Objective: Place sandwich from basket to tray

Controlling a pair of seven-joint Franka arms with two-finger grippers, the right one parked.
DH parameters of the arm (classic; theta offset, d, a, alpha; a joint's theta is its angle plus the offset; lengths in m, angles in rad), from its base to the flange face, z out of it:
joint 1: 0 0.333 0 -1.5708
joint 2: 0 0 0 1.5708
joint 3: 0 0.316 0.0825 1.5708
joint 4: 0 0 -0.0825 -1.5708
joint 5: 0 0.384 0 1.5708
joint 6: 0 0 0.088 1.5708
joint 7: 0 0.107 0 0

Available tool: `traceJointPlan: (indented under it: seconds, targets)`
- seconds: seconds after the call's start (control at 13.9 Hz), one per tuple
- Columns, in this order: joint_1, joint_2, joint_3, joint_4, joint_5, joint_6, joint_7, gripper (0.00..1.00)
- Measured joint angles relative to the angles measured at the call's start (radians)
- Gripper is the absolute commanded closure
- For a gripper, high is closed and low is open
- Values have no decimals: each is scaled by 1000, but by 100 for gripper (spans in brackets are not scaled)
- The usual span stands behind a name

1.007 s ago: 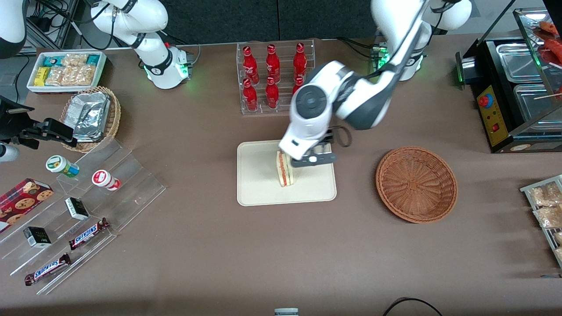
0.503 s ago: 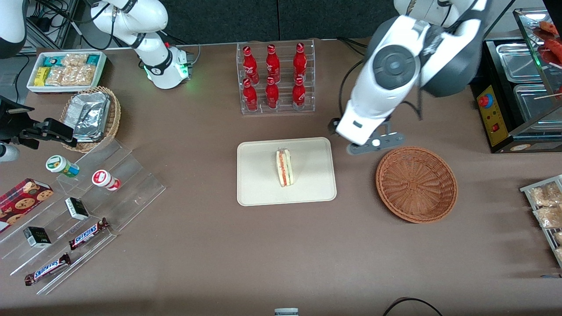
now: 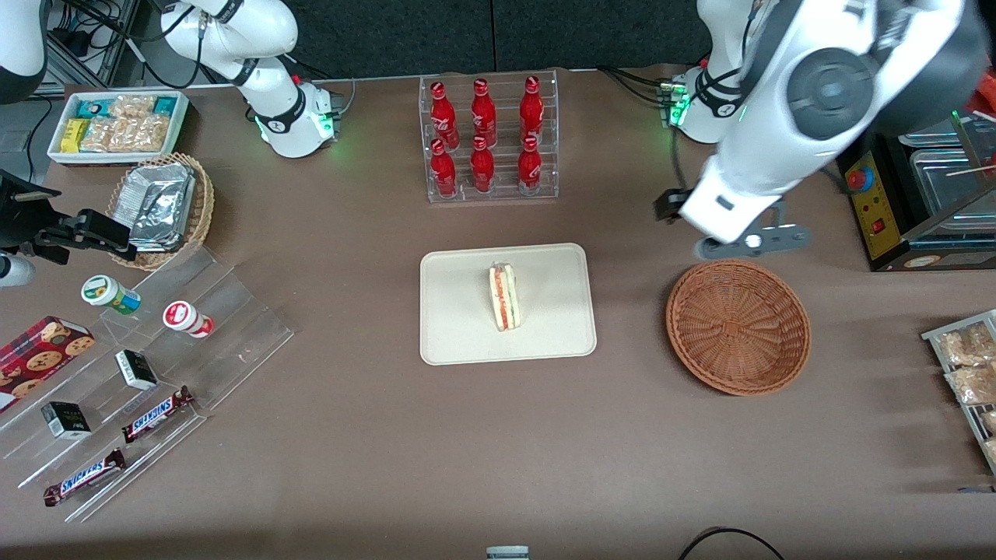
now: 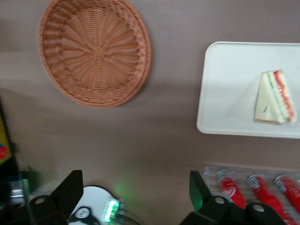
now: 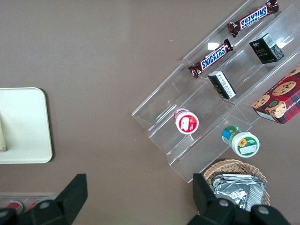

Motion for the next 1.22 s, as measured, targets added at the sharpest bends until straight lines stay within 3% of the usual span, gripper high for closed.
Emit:
traceJointPlan:
  seconds: [0.22,0.58,0.79,1.22]
  targets:
    - [29,-45,62,-4,1,-43,123,0]
    - [172,-113,70,-37,2,-66,331,0]
    - [257,-145,62,-48,2,-85,442,0]
    - [340,-170,-7,-64,37,-85,497,0]
